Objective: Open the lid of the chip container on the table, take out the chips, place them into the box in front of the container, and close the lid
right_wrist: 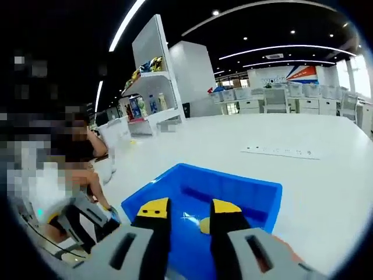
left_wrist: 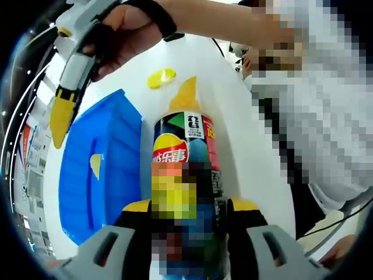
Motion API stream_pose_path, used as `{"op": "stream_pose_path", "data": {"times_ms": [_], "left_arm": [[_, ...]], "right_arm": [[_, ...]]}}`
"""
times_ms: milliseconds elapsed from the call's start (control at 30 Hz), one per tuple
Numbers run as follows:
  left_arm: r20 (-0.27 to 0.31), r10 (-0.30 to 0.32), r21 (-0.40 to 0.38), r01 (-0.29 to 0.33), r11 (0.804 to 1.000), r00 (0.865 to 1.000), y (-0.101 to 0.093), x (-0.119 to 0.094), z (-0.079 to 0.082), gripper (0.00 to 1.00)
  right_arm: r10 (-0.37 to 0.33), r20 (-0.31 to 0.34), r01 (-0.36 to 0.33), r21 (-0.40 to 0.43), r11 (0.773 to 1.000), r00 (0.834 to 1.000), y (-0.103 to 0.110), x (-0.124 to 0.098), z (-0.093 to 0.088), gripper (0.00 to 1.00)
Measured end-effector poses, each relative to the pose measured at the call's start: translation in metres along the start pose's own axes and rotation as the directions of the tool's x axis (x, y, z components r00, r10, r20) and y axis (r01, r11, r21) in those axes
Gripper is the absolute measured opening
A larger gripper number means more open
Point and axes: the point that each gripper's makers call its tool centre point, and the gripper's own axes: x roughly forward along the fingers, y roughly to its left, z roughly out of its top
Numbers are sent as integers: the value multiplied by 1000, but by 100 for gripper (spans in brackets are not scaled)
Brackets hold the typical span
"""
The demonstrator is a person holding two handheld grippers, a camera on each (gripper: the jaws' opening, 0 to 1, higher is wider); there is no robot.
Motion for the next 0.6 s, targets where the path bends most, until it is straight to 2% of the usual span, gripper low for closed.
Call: {"op": "stream_pose_path", "data": {"times_ms": [67, 133, 200, 400, 600], "left_arm": [[-1, 0, 2, 0, 1000, 1000, 0, 0, 0, 50], [4, -3, 0, 3, 1000, 1000, 0, 0, -1, 50], [10, -6, -3, 6, 1000, 1000, 0, 0, 0, 50], [14, -5, -2, 5, 1000, 1000, 0, 0, 1, 50], [17, -6, -2, 6, 1000, 1000, 0, 0, 0, 50]], "right_arm": [[62, 62, -58, -69, 996, 996, 9, -11, 12, 27], [133, 71, -125, -110, 986, 989, 21, -22, 14, 28], [170, 99, -156, -132, 979, 981, 27, -31, 17, 28], [189, 107, -170, -166, 971, 976, 28, -52, 15, 30], [232, 101, -202, -244, 949, 968, 38, -72, 12, 32]]}}
